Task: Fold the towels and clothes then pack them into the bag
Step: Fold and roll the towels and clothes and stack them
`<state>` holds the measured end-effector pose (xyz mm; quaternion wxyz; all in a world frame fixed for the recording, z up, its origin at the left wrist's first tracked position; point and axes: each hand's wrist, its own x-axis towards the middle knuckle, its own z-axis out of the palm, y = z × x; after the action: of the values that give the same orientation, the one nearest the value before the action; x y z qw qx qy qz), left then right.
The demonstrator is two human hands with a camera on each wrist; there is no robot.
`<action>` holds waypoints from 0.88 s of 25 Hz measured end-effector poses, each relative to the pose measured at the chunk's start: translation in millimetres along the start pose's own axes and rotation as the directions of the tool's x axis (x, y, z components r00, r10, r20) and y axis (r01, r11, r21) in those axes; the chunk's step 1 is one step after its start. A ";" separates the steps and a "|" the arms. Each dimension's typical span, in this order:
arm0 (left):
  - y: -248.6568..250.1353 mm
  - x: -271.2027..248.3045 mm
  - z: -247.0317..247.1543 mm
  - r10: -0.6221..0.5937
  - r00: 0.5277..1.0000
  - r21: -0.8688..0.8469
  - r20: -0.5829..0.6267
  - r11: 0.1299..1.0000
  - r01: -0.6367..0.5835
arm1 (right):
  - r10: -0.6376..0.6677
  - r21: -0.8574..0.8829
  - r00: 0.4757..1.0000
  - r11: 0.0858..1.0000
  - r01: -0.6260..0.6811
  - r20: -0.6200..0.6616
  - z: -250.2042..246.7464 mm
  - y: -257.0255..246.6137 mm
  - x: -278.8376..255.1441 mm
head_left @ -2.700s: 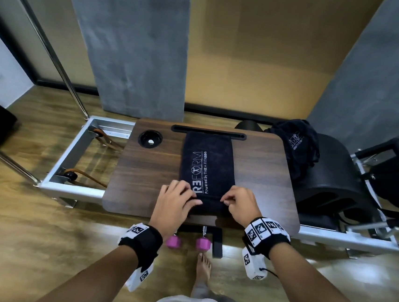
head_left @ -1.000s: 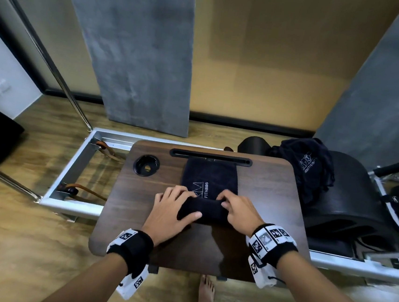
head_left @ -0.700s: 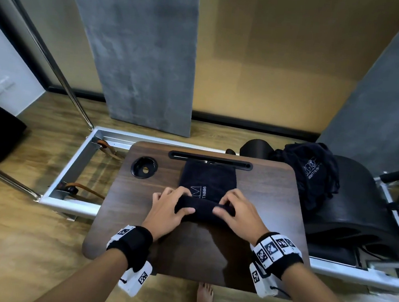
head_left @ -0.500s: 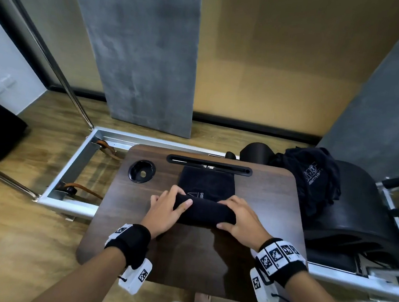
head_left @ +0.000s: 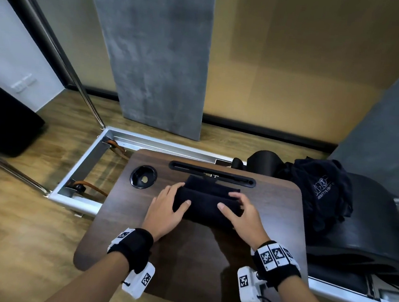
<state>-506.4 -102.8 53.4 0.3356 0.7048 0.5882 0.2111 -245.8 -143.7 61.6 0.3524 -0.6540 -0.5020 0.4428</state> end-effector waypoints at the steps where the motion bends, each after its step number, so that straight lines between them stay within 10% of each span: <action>1: 1.2 3.8 0.7 -0.029 1.000 -0.011 -0.010 1.000 0.029 | 0.013 0.069 0.999 0.998 -0.015 0.035 -2.4 2.3 -1.3; 11: 20.2 63.2 15.5 -0.376 0.927 -0.179 0.020 0.910 0.373 | 0.241 0.058 0.917 0.970 -0.235 -0.318 15.2 -5.8 32.2; 22: 17.9 79.5 3.2 -0.466 0.879 -0.511 0.102 0.733 0.448 | 0.436 0.309 0.831 0.889 -0.338 -0.345 38.8 -15.4 31.9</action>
<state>-474.4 -27.8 56.4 0.5452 0.4176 0.6688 0.2848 -284.0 -108.3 54.4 0.4259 -0.7733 -0.2180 0.4161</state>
